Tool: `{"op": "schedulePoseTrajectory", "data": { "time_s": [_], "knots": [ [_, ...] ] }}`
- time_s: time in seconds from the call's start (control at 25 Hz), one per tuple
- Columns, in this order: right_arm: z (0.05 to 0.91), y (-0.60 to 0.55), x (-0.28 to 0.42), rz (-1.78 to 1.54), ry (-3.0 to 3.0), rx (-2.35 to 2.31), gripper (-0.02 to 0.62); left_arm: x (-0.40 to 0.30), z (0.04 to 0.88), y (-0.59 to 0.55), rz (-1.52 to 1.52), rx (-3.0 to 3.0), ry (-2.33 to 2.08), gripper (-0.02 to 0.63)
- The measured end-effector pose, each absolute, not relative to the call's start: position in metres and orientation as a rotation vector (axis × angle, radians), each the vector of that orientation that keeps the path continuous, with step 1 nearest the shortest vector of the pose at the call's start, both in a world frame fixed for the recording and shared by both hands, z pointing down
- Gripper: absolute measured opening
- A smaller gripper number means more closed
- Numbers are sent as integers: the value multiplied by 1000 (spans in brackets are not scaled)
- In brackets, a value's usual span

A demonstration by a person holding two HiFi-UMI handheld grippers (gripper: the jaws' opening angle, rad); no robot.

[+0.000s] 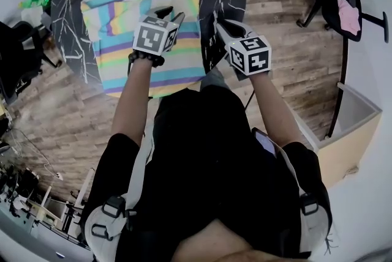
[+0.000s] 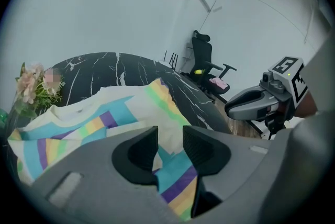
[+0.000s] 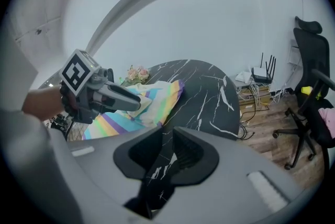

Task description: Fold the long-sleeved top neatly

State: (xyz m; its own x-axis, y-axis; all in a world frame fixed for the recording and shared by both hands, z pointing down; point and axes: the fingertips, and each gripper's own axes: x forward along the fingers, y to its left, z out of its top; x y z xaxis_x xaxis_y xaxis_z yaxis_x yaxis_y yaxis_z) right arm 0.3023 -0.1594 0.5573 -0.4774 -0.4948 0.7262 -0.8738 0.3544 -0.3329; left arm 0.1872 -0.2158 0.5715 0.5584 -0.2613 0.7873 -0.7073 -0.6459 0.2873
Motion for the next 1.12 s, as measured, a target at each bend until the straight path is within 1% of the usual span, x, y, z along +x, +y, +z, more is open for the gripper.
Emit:
{"op": "schedulePoseTrajectory", "data": {
  "time_s": [0.16,0.32,0.48,0.72,0.88,1.12],
  "knots": [
    [558,-153,287,963,-2145,1140,69,161,566,-208,975,2179,-831,155],
    [554,-137,266,883,-2165,1111,71,107,556,-180,972,2172,-895,156],
    [542,-123,240,822,-2139,1234,71,49,545,-153,987,2210,-876,164],
    [531,-102,195,862,-2131,1400,72,-20,533,-126,974,2271,-888,173],
    [533,-80,174,818,-2099,1406,72,-64,537,-102,932,2230,-909,173],
    [551,-43,157,873,-2051,1404,72,-118,560,-54,864,2141,-984,173]
  ]
}}
